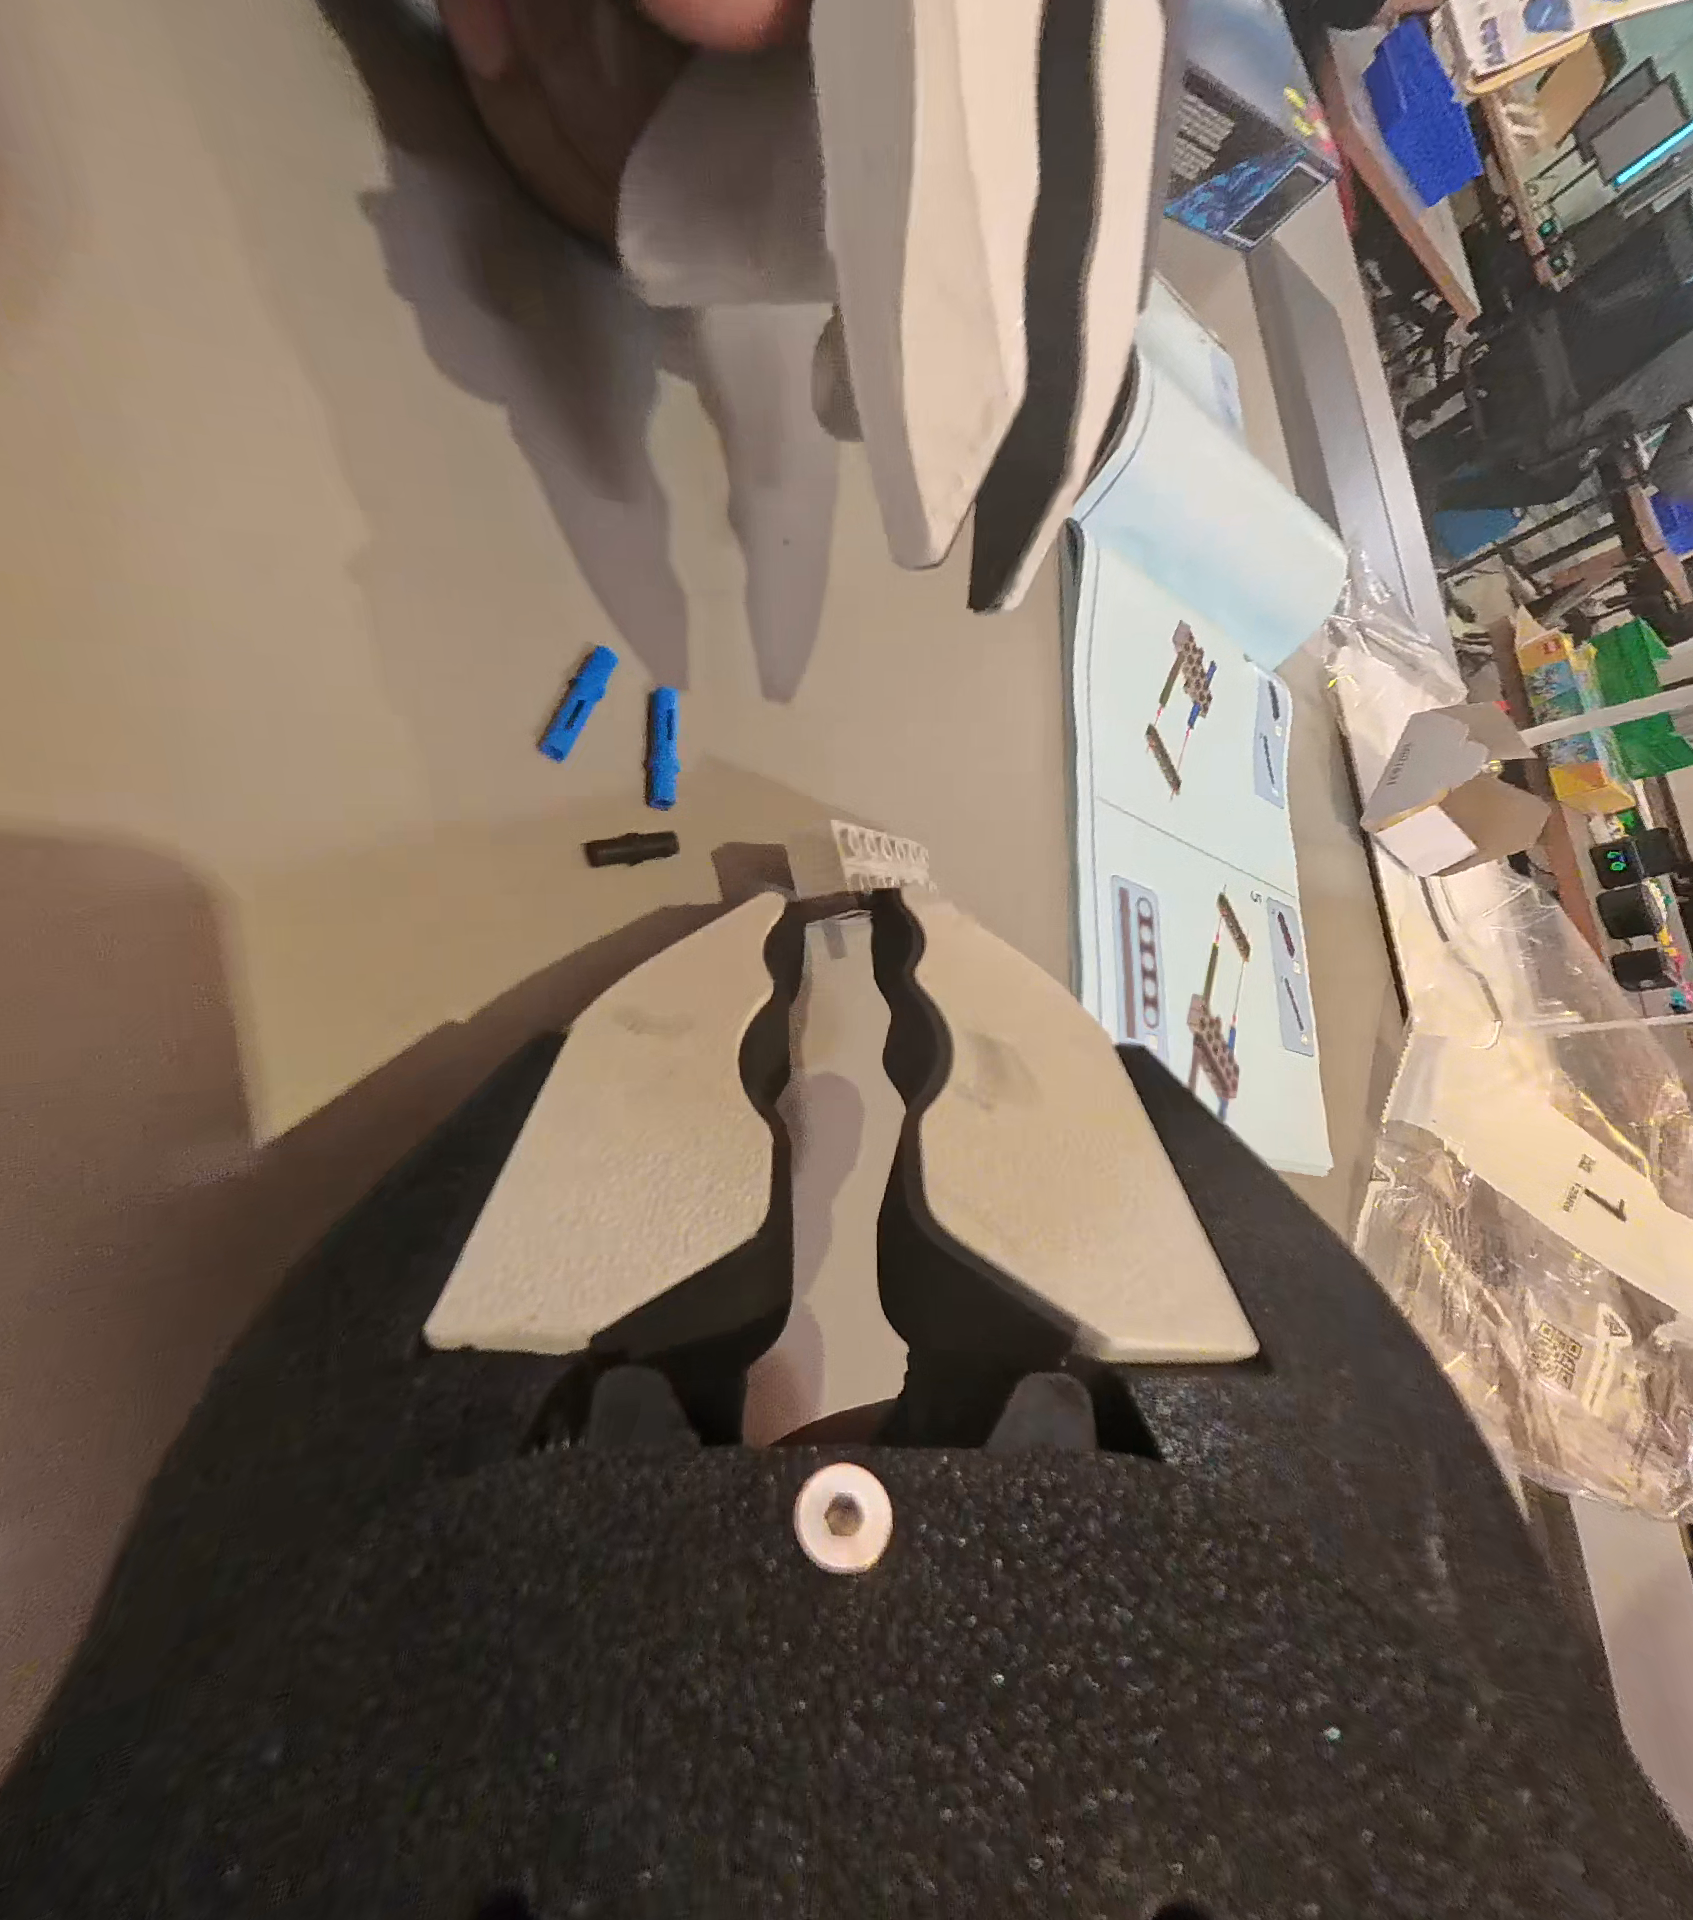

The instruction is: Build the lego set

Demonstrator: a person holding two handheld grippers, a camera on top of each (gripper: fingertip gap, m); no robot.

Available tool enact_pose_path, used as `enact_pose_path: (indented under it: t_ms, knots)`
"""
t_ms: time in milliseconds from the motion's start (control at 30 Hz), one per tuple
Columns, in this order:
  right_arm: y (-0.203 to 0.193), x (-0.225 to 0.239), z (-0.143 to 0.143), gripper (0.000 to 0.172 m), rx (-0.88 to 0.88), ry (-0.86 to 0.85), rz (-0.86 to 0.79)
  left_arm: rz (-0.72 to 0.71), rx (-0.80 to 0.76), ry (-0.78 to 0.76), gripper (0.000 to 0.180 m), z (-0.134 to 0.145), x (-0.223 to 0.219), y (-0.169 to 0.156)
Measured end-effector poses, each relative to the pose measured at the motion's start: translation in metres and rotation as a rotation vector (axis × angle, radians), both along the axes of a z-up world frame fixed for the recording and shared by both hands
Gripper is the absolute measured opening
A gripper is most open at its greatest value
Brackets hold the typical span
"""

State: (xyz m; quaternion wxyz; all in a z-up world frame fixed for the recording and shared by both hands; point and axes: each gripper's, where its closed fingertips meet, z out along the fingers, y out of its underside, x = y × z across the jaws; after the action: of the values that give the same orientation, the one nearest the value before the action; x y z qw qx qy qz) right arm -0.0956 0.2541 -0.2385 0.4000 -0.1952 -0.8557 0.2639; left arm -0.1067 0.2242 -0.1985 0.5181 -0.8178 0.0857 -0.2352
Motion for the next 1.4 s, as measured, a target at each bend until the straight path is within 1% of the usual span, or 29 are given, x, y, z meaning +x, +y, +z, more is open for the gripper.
enact_pose_path:
  t_ms: [233, 367, 433, 533, 633, 833, 1167, 1400]
  knots:
    - [0.0, 0.007, -0.007, 0.018, -0.004, -0.061, 0.005, -0.008, -0.102, 0.026, 0.02, -0.015, 0.001, -0.002]
    - [-0.003, 0.009, -0.003, 0.019, -0.032, -0.068, 0.012, -0.024, -0.179, 0.056, 0.02, -0.027, 0.003, -0.006]
    - [-0.006, 0.011, 0.003, 0.019, -0.073, -0.067, 0.025, -0.042, -0.198, 0.075, 0.02, -0.031, 0.006, -0.008]
    - [-0.018, 0.017, 0.009, 0.019, -0.173, -0.103, 0.076, -0.051, -0.202, 0.095, 0.02, -0.032, 0.008, -0.008]
    - [-0.028, 0.021, 0.006, 0.019, -0.216, -0.139, 0.104, -0.044, -0.203, 0.096, 0.02, -0.032, 0.007, -0.008]
    - [-0.028, 0.022, -0.004, 0.019, -0.194, -0.196, 0.083, -0.025, -0.218, 0.076, 0.019, -0.033, 0.004, -0.007]
    - [-0.024, 0.017, -0.01, 0.021, -0.242, -0.292, 0.012, -0.008, -0.229, 0.049, 0.018, -0.034, 0.0, -0.005]
    - [-0.028, 0.019, -0.018, 0.02, -0.236, -0.377, 0.037, -0.005, -0.236, 0.067, 0.017, -0.035, 0.001, -0.005]
